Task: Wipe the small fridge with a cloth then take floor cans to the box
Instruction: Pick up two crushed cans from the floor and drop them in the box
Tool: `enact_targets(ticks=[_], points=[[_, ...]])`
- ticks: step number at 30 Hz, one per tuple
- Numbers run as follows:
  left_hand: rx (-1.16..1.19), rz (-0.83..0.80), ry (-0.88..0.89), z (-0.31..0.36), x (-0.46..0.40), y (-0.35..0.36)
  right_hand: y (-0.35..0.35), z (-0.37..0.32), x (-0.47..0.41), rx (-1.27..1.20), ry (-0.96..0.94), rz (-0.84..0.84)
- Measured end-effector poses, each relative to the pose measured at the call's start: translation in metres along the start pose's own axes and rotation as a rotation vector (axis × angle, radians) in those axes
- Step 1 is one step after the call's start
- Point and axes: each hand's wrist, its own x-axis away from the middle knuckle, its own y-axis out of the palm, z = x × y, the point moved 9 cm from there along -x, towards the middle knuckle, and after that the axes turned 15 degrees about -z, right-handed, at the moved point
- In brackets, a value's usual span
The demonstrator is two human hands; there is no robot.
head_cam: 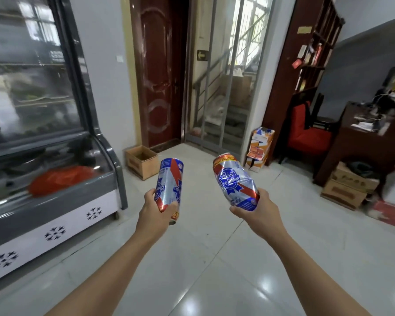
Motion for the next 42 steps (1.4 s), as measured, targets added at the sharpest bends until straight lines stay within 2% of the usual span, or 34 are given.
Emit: enact_targets(ticks=[14, 24, 31, 42], points=[[-0.051, -0.074, -0.025, 0.055, -0.318, 0.074, -0.060, 0.035, -0.304, -0.019, 0.057, 0.011], [0.010, 0.072, -0.036, 0.094, -0.535, 0.101, -0.101, 0.037, -0.574, -0.034, -0.028, -0.088], [0.033, 0.182, -0.083, 0.092, -0.665, 0.099, -0.092, 0.034, -0.730, -0.052, -0.076, -0.184], [0.039, 0.255, -0.128, 0.097, -0.933, 0.093, -0.100, 0.012, -0.996, -0.043, -0.108, -0.188]])
